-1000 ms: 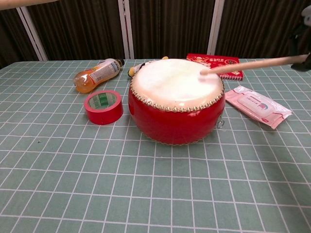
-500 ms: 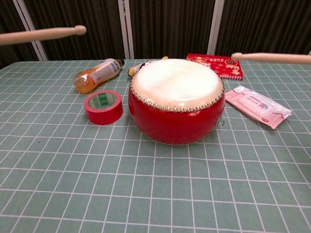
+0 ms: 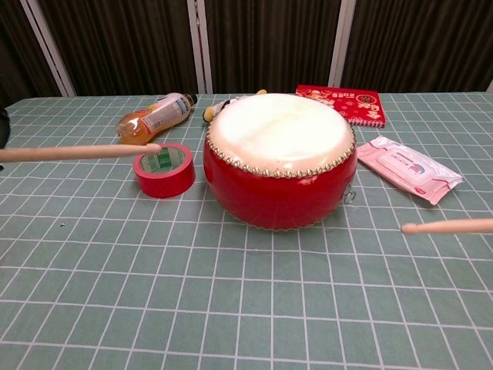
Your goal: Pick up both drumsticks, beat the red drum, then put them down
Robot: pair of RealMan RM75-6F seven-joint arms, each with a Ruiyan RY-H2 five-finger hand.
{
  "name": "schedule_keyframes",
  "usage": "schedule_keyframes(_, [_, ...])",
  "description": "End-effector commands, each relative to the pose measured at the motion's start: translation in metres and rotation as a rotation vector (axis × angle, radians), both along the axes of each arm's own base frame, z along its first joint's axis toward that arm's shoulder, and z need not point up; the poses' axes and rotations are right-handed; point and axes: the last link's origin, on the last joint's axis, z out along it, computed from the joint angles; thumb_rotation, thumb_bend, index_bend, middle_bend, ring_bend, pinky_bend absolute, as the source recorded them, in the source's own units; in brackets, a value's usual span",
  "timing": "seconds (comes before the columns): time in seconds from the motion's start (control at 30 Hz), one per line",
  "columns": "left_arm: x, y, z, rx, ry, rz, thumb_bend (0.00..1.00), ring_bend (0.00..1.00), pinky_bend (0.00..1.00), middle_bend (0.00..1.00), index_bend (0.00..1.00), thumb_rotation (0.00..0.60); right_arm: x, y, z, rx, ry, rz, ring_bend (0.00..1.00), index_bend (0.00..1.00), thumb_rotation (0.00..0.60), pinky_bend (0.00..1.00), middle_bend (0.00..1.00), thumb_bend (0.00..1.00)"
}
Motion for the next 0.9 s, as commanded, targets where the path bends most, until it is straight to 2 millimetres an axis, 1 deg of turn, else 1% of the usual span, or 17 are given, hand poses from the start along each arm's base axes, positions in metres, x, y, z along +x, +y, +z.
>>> schedule_keyframes(0.03, [0.007, 0.009, -0.023, -0.035, 0.031, -0.033, 0.61, 1.00, 1.00, 1.00, 0.77, 0.600, -0.007, 0.002, -0.010, 0.028, 0.019, -0.016, 1.00, 1.00, 0.600, 1.00, 1.00, 0.86])
schedule_keyframes(0.27, [0.023, 0.016, -0.062, -0.092, 0.078, -0.073, 0.59, 1.00, 1.00, 1.00, 0.75, 0.600, -0.017, 0.002, -0.016, 0.041, 0.023, -0.036, 1.00, 1.00, 0.600, 0.98, 1.00, 0.86])
schedule_keyframes(0.4, [0.028, 0.016, -0.078, -0.119, 0.110, -0.087, 0.55, 1.00, 1.00, 1.00, 0.73, 0.600, -0.018, 0.002, -0.018, 0.047, 0.022, -0.038, 1.00, 0.99, 0.600, 0.95, 1.00, 0.86])
schedule_keyframes(0.47, [0.028, 0.016, -0.083, -0.132, 0.127, -0.091, 0.50, 0.99, 1.00, 0.99, 0.69, 0.600, -0.019, 0.001, -0.019, 0.048, 0.028, -0.036, 0.99, 0.94, 0.600, 0.92, 1.00, 0.86])
schedule_keyframes(0.5, [0.028, 0.015, -0.085, -0.139, 0.136, -0.093, 0.48, 0.97, 1.00, 0.97, 0.67, 0.600, -0.020, 0.001, -0.020, 0.050, 0.031, -0.037, 0.97, 0.89, 0.600, 0.88, 0.98, 0.85])
schedule_keyframes(0.53, [0.027, 0.015, -0.087, -0.147, 0.146, -0.094, 0.45, 0.93, 0.99, 0.92, 0.62, 0.600, -0.021, 0.000, -0.020, 0.052, 0.038, -0.039, 0.94, 0.84, 0.600, 0.85, 0.96, 0.83])
schedule_keyframes(0.57, [0.026, 0.015, -0.089, -0.153, 0.155, -0.093, 0.41, 0.87, 0.97, 0.85, 0.56, 0.600, -0.023, 0.001, -0.021, 0.058, 0.045, -0.044, 0.90, 0.78, 0.600, 0.80, 0.92, 0.81])
schedule_keyframes(0.6, [0.025, 0.014, -0.090, -0.163, 0.169, -0.089, 0.39, 0.83, 0.95, 0.80, 0.53, 0.600, -0.024, 0.001, -0.022, 0.065, 0.052, -0.052, 0.86, 0.73, 0.600, 0.76, 0.88, 0.78])
schedule_keyframes(0.7, [0.023, 0.013, -0.089, -0.177, 0.206, -0.082, 0.31, 0.71, 0.83, 0.63, 0.43, 0.600, -0.027, 0.001, -0.022, 0.074, 0.069, -0.061, 0.80, 0.67, 0.600, 0.66, 0.82, 0.74])
schedule_keyframes(0.8, [0.020, 0.012, -0.086, -0.182, 0.240, -0.075, 0.27, 0.63, 0.74, 0.53, 0.38, 0.600, -0.028, 0.001, -0.022, 0.078, 0.074, -0.066, 0.73, 0.59, 0.600, 0.56, 0.75, 0.69])
schedule_keyframes(0.9, [0.018, 0.010, -0.081, -0.186, 0.250, -0.058, 0.22, 0.54, 0.63, 0.44, 0.33, 0.600, -0.029, 0.002, -0.023, 0.087, 0.091, -0.064, 0.66, 0.53, 0.600, 0.49, 0.67, 0.62])
